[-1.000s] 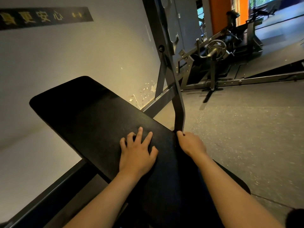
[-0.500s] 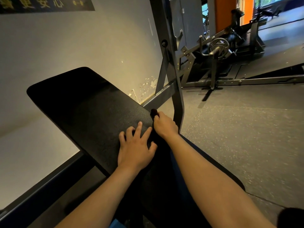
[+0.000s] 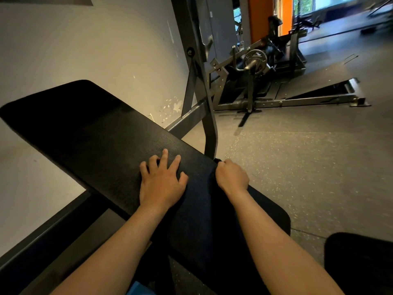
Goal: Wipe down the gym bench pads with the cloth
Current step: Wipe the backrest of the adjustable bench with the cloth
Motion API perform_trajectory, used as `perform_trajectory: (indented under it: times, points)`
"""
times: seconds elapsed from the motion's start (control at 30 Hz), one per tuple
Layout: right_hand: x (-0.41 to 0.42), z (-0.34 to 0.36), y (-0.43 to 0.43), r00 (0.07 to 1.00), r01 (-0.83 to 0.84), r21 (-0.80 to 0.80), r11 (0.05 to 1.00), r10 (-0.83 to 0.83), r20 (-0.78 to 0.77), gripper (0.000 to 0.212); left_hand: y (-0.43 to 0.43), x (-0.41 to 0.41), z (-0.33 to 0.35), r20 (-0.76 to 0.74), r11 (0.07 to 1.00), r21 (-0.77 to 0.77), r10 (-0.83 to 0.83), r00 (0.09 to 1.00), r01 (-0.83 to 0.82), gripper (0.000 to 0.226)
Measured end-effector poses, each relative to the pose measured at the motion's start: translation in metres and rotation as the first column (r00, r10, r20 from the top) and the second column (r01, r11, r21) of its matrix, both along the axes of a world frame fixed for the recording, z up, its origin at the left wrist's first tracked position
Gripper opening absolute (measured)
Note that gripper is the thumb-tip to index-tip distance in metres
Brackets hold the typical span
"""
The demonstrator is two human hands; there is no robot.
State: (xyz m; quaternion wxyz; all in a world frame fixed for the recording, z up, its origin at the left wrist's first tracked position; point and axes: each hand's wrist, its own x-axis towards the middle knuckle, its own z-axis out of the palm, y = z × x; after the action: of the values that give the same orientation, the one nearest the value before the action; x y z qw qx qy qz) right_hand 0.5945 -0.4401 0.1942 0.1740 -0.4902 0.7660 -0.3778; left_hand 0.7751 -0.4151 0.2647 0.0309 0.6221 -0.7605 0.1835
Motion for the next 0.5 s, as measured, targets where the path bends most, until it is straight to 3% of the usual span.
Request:
perform_trajectory:
  times: [0.1,0.23,0.5]
  points:
    - [0.027,0.025,-0.017,0.988,-0.152,-0.140,0.978,0.148,-0.042,0.031,-0.001,0.002,0.001,0.031,1.000,-0.007,-0.016,0.999,0.016,0.060]
    - [0.028,0.026,-0.015,0.978,-0.206,-0.175,0.963,0.204,-0.032,0.035,0.003,-0.010,-0.001,0.053,0.995,0.024,-0.097,0.994,0.095,0.059]
    - [-0.050,-0.049,0.047,0.991,0.106,0.076,0.991,-0.112,0.079,0.031,0.007,-0.039,-0.026,0.014,0.976,0.096,-0.196,0.980,0.194,0.064]
